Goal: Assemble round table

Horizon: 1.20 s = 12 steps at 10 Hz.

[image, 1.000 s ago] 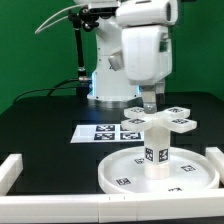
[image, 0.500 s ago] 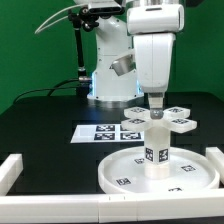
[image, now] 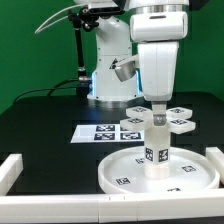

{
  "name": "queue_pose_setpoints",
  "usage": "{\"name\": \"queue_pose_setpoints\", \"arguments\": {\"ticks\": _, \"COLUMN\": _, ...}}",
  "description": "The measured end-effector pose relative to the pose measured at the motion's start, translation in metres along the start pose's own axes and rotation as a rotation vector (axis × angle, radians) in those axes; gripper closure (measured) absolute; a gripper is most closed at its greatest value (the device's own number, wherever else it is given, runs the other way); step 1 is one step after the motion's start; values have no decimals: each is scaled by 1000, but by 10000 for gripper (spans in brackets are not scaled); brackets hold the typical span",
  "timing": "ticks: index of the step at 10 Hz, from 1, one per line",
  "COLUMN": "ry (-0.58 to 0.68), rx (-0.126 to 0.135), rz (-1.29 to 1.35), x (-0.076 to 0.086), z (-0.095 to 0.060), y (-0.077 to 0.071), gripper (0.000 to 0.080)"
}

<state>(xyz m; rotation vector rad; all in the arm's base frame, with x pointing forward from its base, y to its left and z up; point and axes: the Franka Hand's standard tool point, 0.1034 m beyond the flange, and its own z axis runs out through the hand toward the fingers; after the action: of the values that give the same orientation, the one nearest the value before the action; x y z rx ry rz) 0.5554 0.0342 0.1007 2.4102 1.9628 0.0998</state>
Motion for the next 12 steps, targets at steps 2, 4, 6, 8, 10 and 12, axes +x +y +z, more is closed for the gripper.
{"name": "queue_pose_setpoints", "arguments": {"ticks": 2, "ry": 0, "rx": 3, "rz": 7, "x": -3, "z": 2, "y": 0, "gripper": 150}}
{"name": "queue_pose_setpoints", "arguments": {"ticks": 4, "ry": -1, "rx": 6, "rz": 11, "x": -6, "z": 3, "y": 0, "gripper": 150}}
{"name": "queue_pose_setpoints", "arguments": {"ticks": 6, "ry": -1, "rx": 7, "rz": 12, "x": -6, "z": 4, "y": -1, "gripper": 258}}
{"name": "queue_pose_setpoints", "arguments": {"ticks": 8, "ry": -1, "rx": 7, "rz": 12, "x": -6, "z": 4, "y": -1, "gripper": 352}}
{"name": "queue_pose_setpoints", "arguments": {"ticks": 10, "ry": -1, "rx": 7, "rz": 43, "x": -6, "z": 4, "y": -1, "gripper": 352}}
{"name": "queue_pose_setpoints", "arguments": {"ticks": 12, "ry": -2, "rx": 12, "rz": 139, "x": -6, "z": 4, "y": -1, "gripper": 352}}
